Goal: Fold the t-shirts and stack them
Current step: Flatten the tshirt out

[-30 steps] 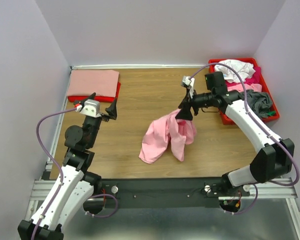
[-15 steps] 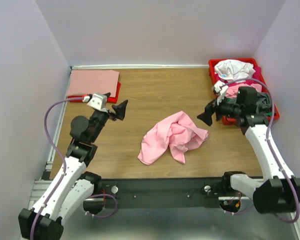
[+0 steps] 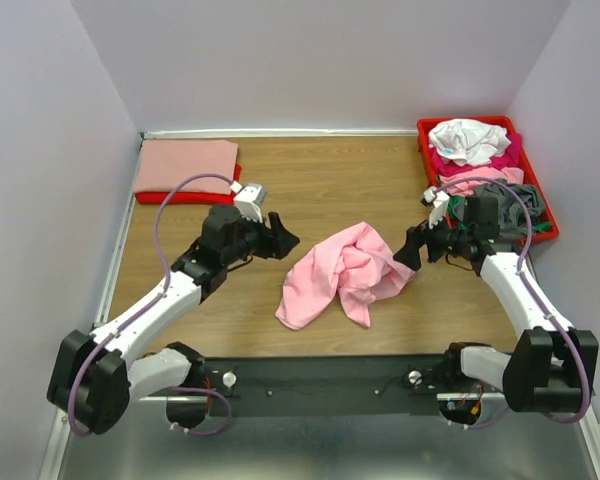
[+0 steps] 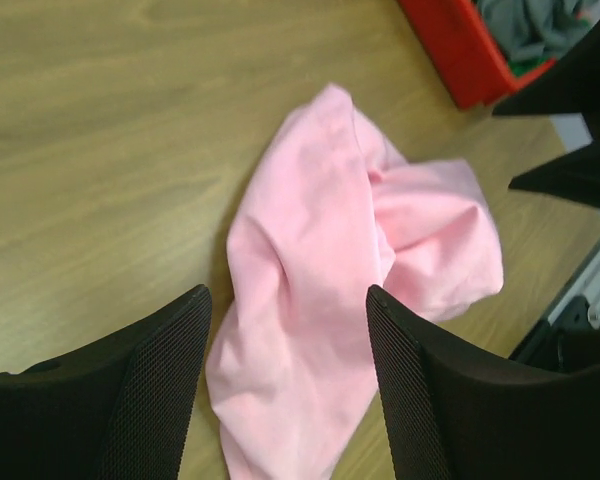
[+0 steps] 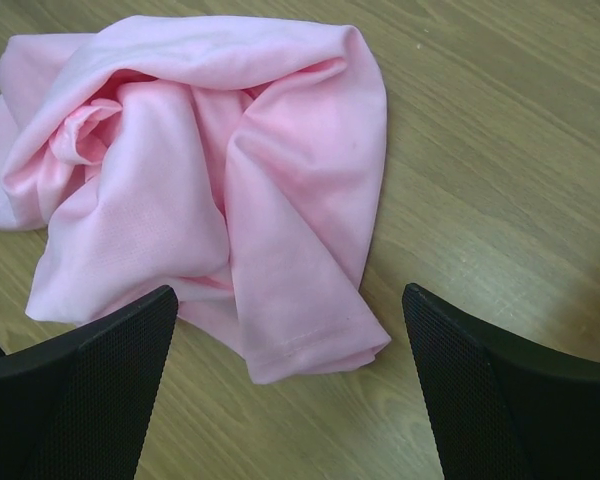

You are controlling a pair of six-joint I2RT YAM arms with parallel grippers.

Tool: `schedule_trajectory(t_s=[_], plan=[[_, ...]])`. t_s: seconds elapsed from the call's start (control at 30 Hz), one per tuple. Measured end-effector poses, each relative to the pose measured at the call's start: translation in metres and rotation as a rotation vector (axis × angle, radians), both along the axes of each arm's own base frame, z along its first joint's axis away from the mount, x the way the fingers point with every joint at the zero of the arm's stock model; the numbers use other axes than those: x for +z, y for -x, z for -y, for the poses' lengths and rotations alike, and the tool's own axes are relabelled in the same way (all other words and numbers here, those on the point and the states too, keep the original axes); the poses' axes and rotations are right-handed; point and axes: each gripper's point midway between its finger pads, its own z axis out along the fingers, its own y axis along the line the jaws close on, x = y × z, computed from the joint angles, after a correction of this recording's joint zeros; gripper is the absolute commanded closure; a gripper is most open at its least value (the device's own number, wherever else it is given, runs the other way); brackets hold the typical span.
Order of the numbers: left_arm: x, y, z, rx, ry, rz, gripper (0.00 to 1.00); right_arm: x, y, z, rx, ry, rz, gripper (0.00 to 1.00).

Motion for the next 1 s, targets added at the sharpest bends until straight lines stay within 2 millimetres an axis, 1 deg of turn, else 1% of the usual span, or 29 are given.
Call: schedule_trajectory(t_s=[0.03, 0.07, 0.1, 0.17, 0.23, 0.27, 0.33, 0.43, 0.47, 0.57, 0.63, 0.73, 0.8, 0.93, 1.0], plan=[[-0.011, 0.004, 0.007, -0.019, -0.013, -0.034, 0.32, 0.0, -0.001, 0.001, -0.003, 0.003, 0.0, 0.0], [-0.017, 0.006, 0.01, -0.029, -0.021, -0.053, 0.32, 0.0, -0.001, 0.001, -0.005, 0.005, 0.0, 0.0], [-0.034, 0.007, 0.014, -0.037, -0.044, -0.101, 0.32, -0.001, -0.002, 0.002, -0.01, 0.007, -0.004, 0.0], [-0.047, 0.012, 0.02, -0.059, -0.065, -0.137, 0.32, -0.004, -0.003, 0.003, -0.02, 0.014, -0.014, 0.02], [-0.06, 0.014, 0.025, -0.069, -0.091, -0.17, 0.32, -0.007, -0.004, 0.006, -0.032, 0.024, -0.027, 0.05], [-0.07, 0.016, 0.028, -0.077, -0.109, -0.193, 0.32, -0.009, -0.004, 0.007, -0.039, 0.032, -0.034, 0.1], [-0.082, 0.021, 0.031, -0.087, -0.135, -0.226, 0.32, -0.012, -0.002, 0.008, -0.034, 0.038, -0.05, 0.17], [-0.088, 0.026, 0.032, -0.095, -0.151, -0.242, 0.32, -0.013, 0.002, 0.007, -0.014, 0.043, -0.066, 0.24], [-0.088, 0.026, 0.033, -0.098, -0.152, -0.242, 0.31, -0.013, 0.004, 0.006, -0.001, 0.044, -0.068, 0.28], [-0.092, 0.028, 0.035, -0.105, -0.16, -0.249, 0.31, -0.012, 0.007, 0.005, 0.028, 0.047, -0.074, 0.36], [-0.098, 0.03, 0.036, -0.111, -0.17, -0.262, 0.31, -0.014, 0.007, 0.003, 0.049, 0.054, -0.087, 0.37], [-0.105, 0.033, 0.038, -0.119, -0.186, -0.28, 0.31, -0.023, 0.012, -0.006, 0.095, 0.07, -0.122, 0.39], [-0.106, 0.033, 0.038, -0.119, -0.188, -0.281, 0.31, -0.031, 0.019, -0.015, 0.136, 0.084, -0.155, 0.41], [-0.106, 0.033, 0.038, -0.117, -0.191, -0.279, 0.31, -0.041, 0.024, -0.02, 0.161, 0.114, -0.189, 0.48], [-0.108, 0.033, 0.038, -0.118, -0.194, -0.281, 0.33, -0.047, 0.025, -0.021, 0.166, 0.139, -0.206, 0.54]])
